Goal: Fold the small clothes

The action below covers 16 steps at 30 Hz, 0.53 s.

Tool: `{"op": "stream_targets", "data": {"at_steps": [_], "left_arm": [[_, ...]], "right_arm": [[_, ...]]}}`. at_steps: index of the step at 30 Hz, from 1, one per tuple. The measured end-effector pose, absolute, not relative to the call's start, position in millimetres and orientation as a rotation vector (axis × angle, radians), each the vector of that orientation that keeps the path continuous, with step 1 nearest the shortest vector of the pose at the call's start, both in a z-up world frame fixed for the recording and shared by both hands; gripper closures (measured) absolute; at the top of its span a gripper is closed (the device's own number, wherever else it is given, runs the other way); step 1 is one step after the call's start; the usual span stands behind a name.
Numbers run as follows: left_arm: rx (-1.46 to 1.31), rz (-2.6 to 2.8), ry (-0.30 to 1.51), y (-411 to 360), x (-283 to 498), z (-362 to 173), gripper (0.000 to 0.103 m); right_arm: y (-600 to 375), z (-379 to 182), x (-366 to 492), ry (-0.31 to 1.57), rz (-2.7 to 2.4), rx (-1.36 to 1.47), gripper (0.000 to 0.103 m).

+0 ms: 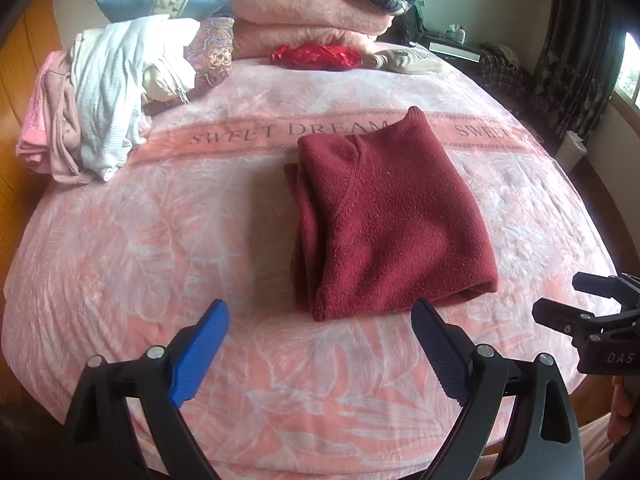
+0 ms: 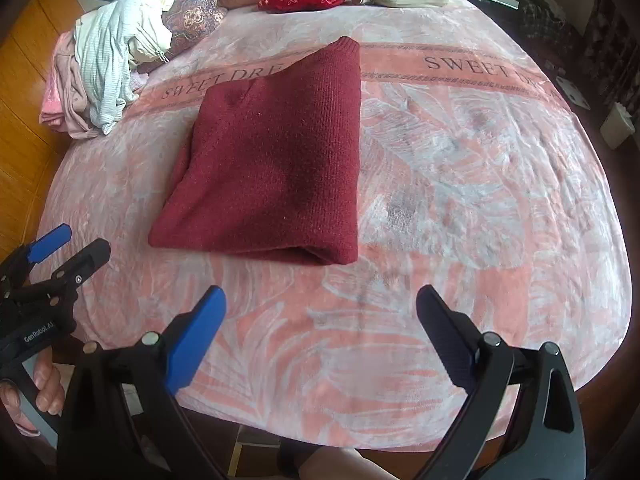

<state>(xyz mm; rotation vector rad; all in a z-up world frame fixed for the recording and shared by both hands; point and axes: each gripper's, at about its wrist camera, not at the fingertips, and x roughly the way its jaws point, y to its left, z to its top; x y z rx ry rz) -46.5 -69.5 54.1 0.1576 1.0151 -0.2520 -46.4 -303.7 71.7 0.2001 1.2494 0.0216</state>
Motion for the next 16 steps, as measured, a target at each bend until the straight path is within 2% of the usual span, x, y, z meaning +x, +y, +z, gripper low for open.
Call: {"op": "stream_targets", "data": {"at_steps": [16], "left_arm": [[0.161, -0.233, 1.085, -72.1, -39.8, 38.8, 0.006]], "right_arm": [[-308.2, 64.6, -45.9, 1.264, 0.009, 0.191, 0.007]]}}
